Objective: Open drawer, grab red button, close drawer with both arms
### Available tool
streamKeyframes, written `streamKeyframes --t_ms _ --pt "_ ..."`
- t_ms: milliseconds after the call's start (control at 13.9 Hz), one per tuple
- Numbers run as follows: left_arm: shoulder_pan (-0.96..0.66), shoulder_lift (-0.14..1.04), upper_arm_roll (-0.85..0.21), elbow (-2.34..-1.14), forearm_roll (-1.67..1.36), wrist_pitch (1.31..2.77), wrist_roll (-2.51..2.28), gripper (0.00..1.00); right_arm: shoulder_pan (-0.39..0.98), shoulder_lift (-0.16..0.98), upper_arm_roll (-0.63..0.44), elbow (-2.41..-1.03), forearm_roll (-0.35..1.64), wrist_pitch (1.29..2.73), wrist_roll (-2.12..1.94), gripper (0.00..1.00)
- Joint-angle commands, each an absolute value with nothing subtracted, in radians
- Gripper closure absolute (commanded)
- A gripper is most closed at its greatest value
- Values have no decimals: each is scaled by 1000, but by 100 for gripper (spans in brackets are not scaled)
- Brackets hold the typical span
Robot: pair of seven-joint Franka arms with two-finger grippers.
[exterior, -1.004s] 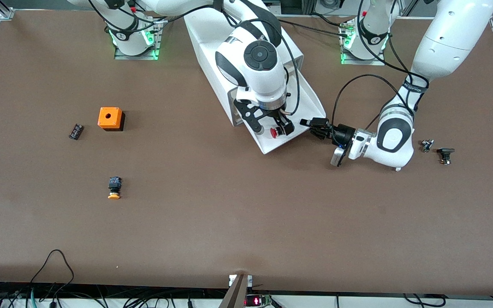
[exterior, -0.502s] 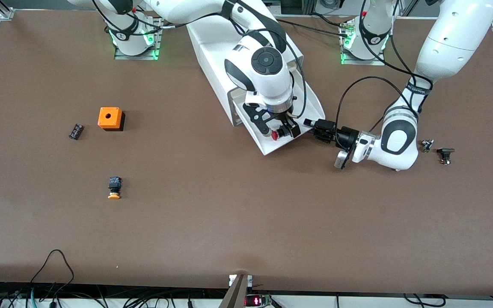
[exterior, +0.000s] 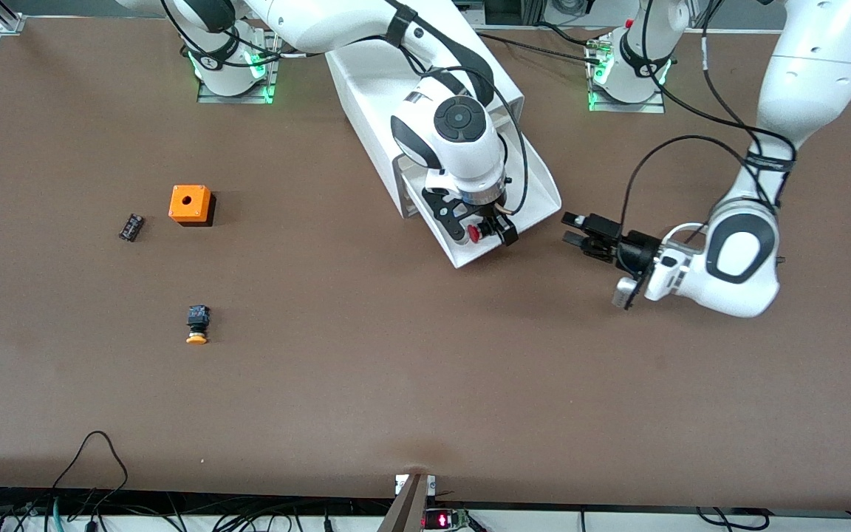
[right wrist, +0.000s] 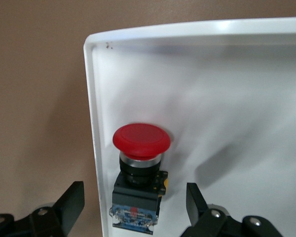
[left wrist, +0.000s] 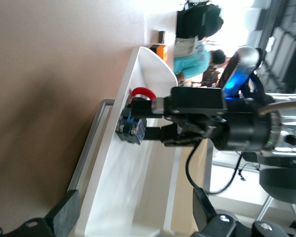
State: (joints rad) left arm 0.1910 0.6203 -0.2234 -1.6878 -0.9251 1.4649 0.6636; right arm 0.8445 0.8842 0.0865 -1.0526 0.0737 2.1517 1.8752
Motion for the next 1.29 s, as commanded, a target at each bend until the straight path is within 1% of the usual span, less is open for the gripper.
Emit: streamKeyframes --t_ms 0,215,287,430,646,861,1076,1220 --pt "201 606 -227 -1588 -812 1411 548 0 857 902 77 -1012 71 2146 1896 44" --pt "198 534 -235 -1540 -639 1411 375 0 857 899 77 -1012 71 2143 1893 92" --pt "195 517 -241 -1531 -573 1414 309 0 857 897 75 -1012 71 2138 1894 100" --pt "187 486 -245 -1511 -464 1417 203 0 848 893 74 -1009 71 2105 1891 100" --pt "175 437 -250 -1511 -307 1462 21 0 804 882 75 -924 72 1998 1855 100" --pt "126 405 -250 -1512 -167 1529 -134 0 749 829 86 -913 78 1956 1745 100" --pt "97 396 -249 -1516 -108 1580 -257 0 681 785 89 -913 92 1895 1523 100" --pt "66 391 -249 -1506 -63 1580 -317 0 615 770 89 -913 150 1876 1378 100"
